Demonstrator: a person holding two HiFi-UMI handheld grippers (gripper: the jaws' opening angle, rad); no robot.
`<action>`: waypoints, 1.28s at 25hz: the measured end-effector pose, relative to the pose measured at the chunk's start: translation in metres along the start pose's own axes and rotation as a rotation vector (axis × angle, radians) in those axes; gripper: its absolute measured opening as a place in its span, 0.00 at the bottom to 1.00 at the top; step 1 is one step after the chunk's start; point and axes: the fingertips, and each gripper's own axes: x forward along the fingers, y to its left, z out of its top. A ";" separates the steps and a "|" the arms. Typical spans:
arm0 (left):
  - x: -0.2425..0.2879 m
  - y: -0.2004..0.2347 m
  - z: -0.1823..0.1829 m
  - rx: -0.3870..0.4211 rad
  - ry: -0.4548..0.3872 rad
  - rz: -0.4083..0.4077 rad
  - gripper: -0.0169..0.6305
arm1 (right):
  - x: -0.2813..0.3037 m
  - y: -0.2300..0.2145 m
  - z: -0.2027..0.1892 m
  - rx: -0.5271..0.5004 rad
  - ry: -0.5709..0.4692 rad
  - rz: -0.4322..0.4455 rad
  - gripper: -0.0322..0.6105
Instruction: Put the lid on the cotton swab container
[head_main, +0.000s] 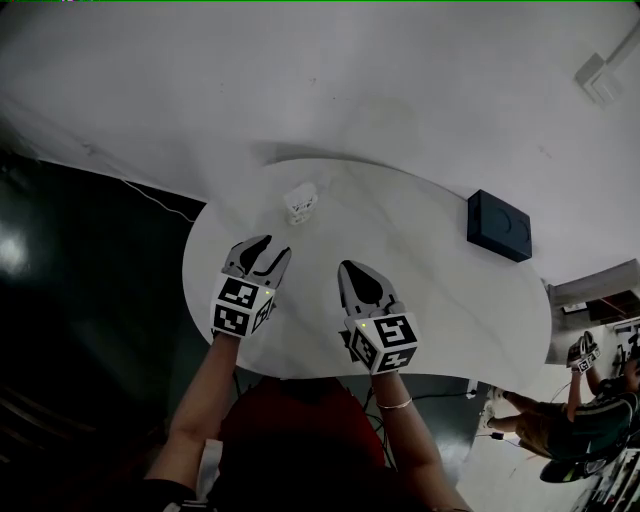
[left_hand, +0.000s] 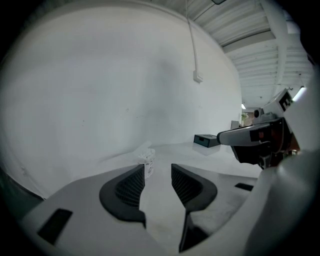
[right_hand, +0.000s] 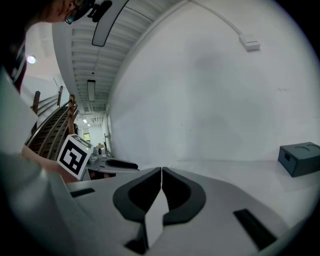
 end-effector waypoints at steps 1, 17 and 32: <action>0.006 0.002 -0.002 0.005 0.007 0.003 0.25 | 0.003 -0.003 0.000 0.000 0.004 0.003 0.08; 0.075 0.031 -0.018 -0.009 0.084 0.036 0.34 | 0.057 -0.036 -0.008 -0.012 0.072 0.070 0.07; 0.117 0.044 -0.016 0.016 0.110 -0.013 0.39 | 0.082 -0.055 -0.020 0.021 0.120 0.066 0.08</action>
